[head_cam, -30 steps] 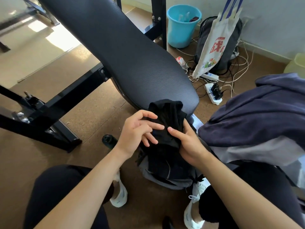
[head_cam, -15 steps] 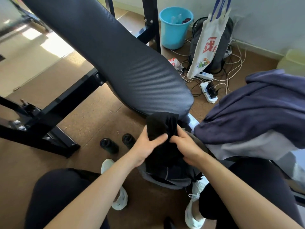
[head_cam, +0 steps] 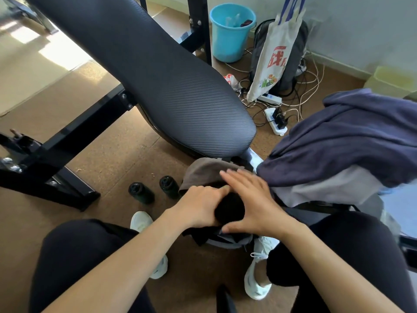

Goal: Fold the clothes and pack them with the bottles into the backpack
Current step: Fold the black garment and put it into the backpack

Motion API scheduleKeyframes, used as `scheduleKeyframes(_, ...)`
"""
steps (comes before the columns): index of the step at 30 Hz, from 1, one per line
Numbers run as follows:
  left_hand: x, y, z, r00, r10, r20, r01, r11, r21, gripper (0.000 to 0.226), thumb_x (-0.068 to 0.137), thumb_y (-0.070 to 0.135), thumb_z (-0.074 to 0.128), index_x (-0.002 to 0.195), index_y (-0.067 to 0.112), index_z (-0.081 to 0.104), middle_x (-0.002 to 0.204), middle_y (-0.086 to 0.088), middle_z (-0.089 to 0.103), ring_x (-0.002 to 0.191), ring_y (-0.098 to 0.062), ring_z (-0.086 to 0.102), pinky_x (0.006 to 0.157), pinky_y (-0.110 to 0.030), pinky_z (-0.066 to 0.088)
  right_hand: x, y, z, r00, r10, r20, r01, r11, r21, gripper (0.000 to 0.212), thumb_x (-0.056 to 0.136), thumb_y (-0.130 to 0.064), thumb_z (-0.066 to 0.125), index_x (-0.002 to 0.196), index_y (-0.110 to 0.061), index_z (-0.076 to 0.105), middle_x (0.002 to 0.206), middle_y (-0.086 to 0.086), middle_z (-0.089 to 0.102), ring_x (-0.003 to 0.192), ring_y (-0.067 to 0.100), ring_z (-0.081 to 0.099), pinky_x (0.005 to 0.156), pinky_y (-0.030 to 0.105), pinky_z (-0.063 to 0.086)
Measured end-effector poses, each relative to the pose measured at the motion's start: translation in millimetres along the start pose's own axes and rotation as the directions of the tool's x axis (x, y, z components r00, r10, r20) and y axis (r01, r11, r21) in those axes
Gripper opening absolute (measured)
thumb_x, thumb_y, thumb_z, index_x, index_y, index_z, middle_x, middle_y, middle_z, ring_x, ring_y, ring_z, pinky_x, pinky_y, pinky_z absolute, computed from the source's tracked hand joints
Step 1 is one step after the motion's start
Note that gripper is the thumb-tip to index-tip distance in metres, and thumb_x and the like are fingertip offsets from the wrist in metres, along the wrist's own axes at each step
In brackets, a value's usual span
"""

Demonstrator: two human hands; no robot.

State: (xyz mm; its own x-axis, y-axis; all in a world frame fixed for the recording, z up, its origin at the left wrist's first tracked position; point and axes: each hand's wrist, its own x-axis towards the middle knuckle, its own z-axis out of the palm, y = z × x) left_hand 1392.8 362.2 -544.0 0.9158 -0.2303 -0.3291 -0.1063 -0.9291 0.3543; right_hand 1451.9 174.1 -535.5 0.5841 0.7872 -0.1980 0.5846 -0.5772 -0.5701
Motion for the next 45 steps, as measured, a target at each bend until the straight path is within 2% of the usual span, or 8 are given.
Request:
scheduleKeyframes(3,-1.5,5.6,15.4,0.996,0.058,0.072,-0.046,0.987,-0.153,0.070,0.068,0.058,0.082,0.121,0.035,0.042,0.106,0.008,0.066,0.094,-0.018,0.065,0.070,-0.034,0.048,-6.7,14.5,13.5,0.970,0.136,0.201,-0.162,0.980,0.118,0.095,0.057,-0.057,0.087,0.140,-0.051,0.040,0.127,-0.019,0.065,0.121,0.006,0.058,0.104,0.037,0.049)
scheduleKeyframes(7,-4.4,-21.1,16.2,0.992,-0.062,0.114,0.109,0.871,-0.478,0.043,0.069,0.057,0.073,0.104,0.039,0.056,0.107,0.019,0.058,0.095,-0.005,0.060,0.083,-0.037,0.055,-19.6,33.0,3.3,0.934,0.265,0.238,-0.266,0.964,-0.029,0.043,0.060,-0.047,0.089,0.091,-0.027,0.067,0.085,-0.009,0.070,0.083,0.009,0.065,0.078,0.039,0.056)
scheduleKeyframes(14,11.7,-61.3,55.0,0.871,-0.485,-0.078,0.464,0.865,-0.191,0.065,0.090,0.053,0.068,0.145,0.023,0.048,0.138,-0.004,0.053,0.126,-0.028,0.054,0.095,-0.042,0.052,-26.9,77.6,-13.0,0.865,0.482,-0.143,-0.447,0.867,0.218,0.033,0.071,-0.037,0.090,0.088,-0.027,0.064,0.082,-0.009,0.066,0.077,0.011,0.061,0.063,0.027,0.043)
scheduleKeyframes(20,27.1,-67.1,79.7,0.954,-0.156,0.256,0.241,0.907,-0.346,0.053,0.087,0.019,0.071,0.138,0.026,0.061,0.132,0.005,0.066,0.115,-0.015,0.063,0.092,-0.037,0.055,11.5,81.4,-0.1,0.732,0.576,-0.363,-0.501,0.817,0.286,0.034,0.077,-0.033,0.085,0.103,-0.017,0.071,0.099,0.008,0.075,0.093,0.030,0.068,0.071,0.032,0.046)
scheduleKeyframes(25,-1.3,-53.5,74.6,0.808,0.193,0.556,-0.078,0.972,-0.223,0.031,0.092,0.016,0.067,0.119,0.028,0.073,0.121,0.008,0.055,0.114,-0.017,0.049,0.089,-0.032,0.046,27.6,75.8,3.2,0.669,0.617,-0.414,-0.496,0.786,0.370,0.031,0.080,-0.031,0.083,0.105,-0.018,0.069,0.097,0.004,0.075,0.095,0.029,0.067,0.073,0.032,0.043)
scheduleKeyframes(29,-30.7,-18.3,93.5,0.753,0.197,0.627,-0.141,0.980,-0.139,0.019,0.092,0.027,0.070,0.111,0.025,0.072,0.119,0.004,0.063,0.112,-0.021,0.055,0.090,-0.044,0.052,10.2,75.1,15.9,0.680,0.620,-0.392,-0.441,0.773,0.457,0.031,0.080,-0.027,0.084,0.105,-0.019,0.067,0.091,-0.007,0.066,0.092,0.018,0.064,0.076,0.028,0.043)
scheduleKeyframes(35,-33.9,-1.6,98.8,0.864,0.152,0.480,-0.159,0.987,-0.027,0.046,0.095,0.019,0.059,0.139,0.034,0.053,0.116,0.001,0.068,0.101,-0.024,0.065,0.079,-0.037,0.051,-9.8,65.7,35.7,0.730,0.592,-0.343,-0.391,0.772,0.501,0.033,0.073,-0.027,0.089,0.092,-0.021,0.062,0.081,-0.010,0.062,0.074,0.001,0.056,0.063,0.010,0.039)
scheduleKeyframes(45,-80.6,-8.2,132.9,0.950,0.082,0.301,-0.053,0.993,-0.101,0.048,0.102,0.024,0.058,0.149,0.032,0.049,0.131,0.002,0.061,0.122,-0.021,0.058,0.094,-0.039,0.052,-13.4,38.6,70.5,0.890,0.450,-0.073,-0.433,0.885,0.173,0.041,0.069,-0.027,0.089,0.093,-0.022,0.056,0.091,-0.003,0.063,0.097,0.026,0.064,0.076,0.031,0.040)
